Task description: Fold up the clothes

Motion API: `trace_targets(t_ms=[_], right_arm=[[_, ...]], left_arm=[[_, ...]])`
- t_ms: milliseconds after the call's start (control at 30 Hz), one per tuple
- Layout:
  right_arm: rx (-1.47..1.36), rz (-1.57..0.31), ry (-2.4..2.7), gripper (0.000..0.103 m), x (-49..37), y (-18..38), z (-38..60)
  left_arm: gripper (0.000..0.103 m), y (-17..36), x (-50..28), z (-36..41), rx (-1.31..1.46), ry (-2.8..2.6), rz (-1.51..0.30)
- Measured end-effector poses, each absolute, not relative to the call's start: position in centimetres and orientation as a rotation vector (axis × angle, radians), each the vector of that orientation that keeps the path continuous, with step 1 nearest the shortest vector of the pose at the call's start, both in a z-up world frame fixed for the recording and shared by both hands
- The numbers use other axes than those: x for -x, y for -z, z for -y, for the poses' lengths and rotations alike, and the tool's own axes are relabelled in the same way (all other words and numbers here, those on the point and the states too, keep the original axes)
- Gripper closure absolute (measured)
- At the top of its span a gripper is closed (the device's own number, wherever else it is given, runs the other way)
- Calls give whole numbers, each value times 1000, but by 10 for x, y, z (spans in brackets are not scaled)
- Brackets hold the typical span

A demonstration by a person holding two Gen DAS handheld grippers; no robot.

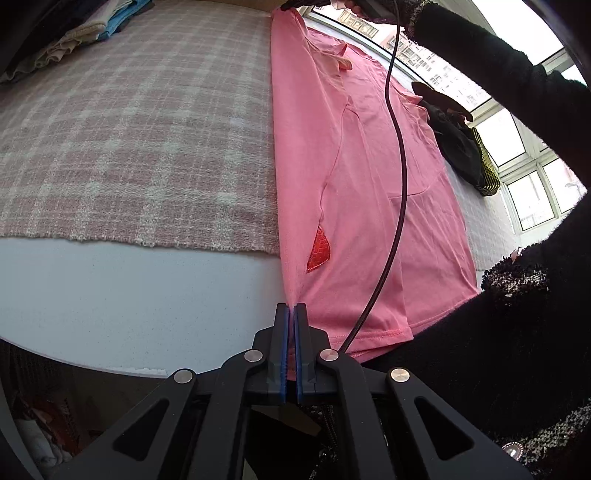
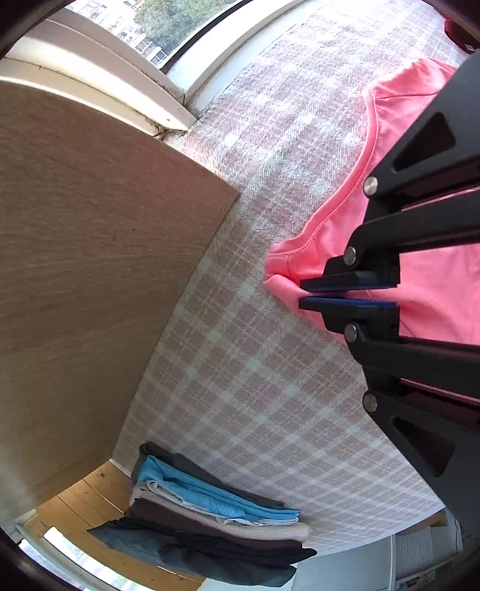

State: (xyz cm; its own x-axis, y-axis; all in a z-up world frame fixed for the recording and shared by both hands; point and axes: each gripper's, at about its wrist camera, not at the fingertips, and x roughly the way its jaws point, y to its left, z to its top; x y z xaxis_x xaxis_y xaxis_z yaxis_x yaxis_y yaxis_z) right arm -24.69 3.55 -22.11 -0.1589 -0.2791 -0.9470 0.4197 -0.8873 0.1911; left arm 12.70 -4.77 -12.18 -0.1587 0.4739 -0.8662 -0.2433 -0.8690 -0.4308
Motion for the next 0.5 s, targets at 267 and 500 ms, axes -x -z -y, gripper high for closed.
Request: trace_targets(t_ms=[267, 500], right_arm=[[-1557, -199, 2121, 81, 241, 202, -32], [-1522, -94, 2143, 69, 231, 184, -51]], left_arm=[[100, 126, -128, 46, 1674, -2065, 213], [98, 127, -127, 53, 1697, -2069, 226]])
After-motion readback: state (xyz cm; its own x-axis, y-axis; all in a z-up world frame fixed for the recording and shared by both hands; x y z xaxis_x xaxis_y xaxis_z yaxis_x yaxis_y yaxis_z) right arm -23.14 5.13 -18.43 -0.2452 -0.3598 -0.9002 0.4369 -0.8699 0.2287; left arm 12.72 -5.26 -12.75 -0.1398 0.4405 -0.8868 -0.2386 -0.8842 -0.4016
